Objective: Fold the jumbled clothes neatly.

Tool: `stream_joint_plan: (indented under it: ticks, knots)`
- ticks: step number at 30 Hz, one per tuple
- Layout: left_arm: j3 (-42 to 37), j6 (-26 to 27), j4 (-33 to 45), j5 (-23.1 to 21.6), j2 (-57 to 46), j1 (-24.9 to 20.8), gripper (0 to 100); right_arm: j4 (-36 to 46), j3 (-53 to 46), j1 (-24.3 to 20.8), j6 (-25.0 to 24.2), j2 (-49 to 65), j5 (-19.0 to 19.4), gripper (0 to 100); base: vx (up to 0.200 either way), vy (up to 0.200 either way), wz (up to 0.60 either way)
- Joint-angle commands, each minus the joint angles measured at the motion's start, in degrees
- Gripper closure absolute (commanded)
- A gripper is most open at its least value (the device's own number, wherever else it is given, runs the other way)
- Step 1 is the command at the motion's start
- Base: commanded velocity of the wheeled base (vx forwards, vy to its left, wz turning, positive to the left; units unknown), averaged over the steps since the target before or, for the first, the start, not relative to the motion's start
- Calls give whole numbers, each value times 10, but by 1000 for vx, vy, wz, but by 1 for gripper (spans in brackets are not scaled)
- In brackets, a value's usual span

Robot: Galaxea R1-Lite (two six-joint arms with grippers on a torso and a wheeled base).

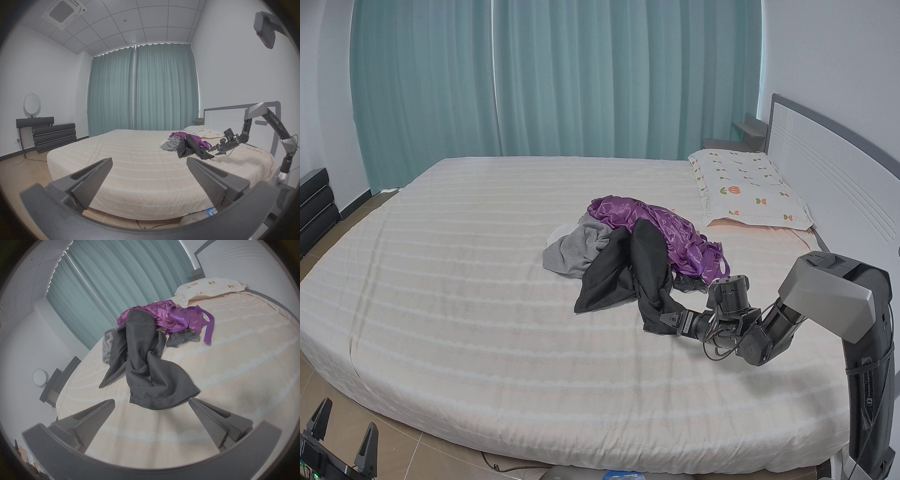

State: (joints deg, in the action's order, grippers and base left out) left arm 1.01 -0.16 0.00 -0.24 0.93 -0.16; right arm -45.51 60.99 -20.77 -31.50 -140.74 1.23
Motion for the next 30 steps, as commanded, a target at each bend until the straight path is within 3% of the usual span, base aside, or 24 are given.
stream_joint_plan:
  ticks: [1,10,22,23,30]
  knots:
    - [-10,0,0,0,-9,0,0,32,60,-3,-1,-30,-6,0,0,0,0]
    - [-10,0,0,0,-9,0,0,54,128,-9,7,-85,-73,0,0,0,0]
    - [-10,0,0,0,-9,1,0,82,188,-23,6,-113,-101,0,0,0,0]
    - [-10,0,0,0,-9,1,0,82,193,-24,6,-115,-103,100,0,0,0]
    - [-10,0,0,0,-9,0,0,82,197,-24,4,-117,-111,100,0,0,0]
